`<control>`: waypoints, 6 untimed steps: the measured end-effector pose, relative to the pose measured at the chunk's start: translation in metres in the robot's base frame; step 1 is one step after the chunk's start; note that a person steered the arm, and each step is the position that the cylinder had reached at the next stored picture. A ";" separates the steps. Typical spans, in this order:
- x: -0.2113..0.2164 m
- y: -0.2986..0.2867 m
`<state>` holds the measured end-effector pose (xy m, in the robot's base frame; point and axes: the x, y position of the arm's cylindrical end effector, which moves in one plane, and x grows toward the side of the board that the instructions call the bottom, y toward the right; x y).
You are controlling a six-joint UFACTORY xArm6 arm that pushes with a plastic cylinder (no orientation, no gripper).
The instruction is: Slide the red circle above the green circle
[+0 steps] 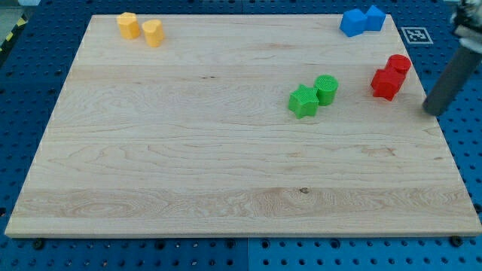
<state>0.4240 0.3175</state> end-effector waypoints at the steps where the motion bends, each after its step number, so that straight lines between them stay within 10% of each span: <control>1: -0.036 0.021; 6: -0.070 -0.100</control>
<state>0.3539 0.2174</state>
